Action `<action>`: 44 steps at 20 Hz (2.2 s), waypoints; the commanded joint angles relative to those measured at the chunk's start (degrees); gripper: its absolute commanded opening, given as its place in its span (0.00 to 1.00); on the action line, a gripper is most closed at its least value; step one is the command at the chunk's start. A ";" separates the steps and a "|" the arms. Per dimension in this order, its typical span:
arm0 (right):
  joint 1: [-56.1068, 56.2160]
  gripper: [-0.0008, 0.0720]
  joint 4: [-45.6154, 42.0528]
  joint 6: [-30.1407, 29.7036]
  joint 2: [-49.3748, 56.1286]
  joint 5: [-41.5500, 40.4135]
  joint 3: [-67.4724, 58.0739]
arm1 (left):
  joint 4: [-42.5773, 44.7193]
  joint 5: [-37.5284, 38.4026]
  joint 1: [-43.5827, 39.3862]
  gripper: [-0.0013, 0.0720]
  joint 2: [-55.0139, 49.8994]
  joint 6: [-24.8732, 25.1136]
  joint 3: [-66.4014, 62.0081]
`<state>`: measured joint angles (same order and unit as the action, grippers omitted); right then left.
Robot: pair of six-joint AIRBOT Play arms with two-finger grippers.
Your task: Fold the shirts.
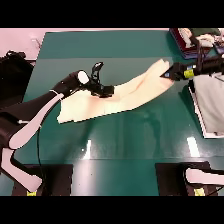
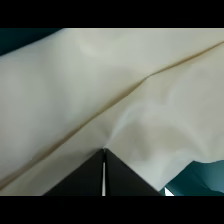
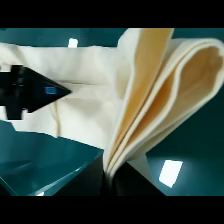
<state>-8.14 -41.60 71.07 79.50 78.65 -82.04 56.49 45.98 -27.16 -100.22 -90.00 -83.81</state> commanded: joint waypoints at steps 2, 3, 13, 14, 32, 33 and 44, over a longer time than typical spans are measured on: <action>8.26 0.04 0.07 5.01 -1.81 -0.44 -10.47 | -1.03 0.02 -0.35 0.05 -3.58 0.02 -1.07; 9.90 0.04 0.07 5.31 -1.81 -0.83 -12.26 | -1.01 -0.04 -0.35 0.05 -3.69 0.02 -1.07; 22.88 0.04 0.20 7.48 -0.31 -9.07 -17.84 | 4.61 9.75 4.09 0.05 -1.49 0.44 -11.91; 24.61 0.04 0.20 7.48 0.39 -9.77 -17.92 | 6.54 11.32 5.92 0.05 -0.28 0.46 -13.86; 32.17 0.48 -9.68 7.21 17.73 -12.79 -11.37 | 12.33 24.28 26.71 0.05 15.82 1.57 -25.92; 28.46 0.62 -8.92 7.58 17.51 -11.65 -8.24 | 12.33 24.09 25.81 0.05 15.80 2.10 -25.92; 26.05 0.80 11.69 6.03 28.96 -15.82 -0.39 | 12.11 22.49 21.07 0.05 15.47 3.69 -25.70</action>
<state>15.14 -35.81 78.87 104.79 64.10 -81.28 68.77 68.73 -5.65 -84.71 -86.48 -109.54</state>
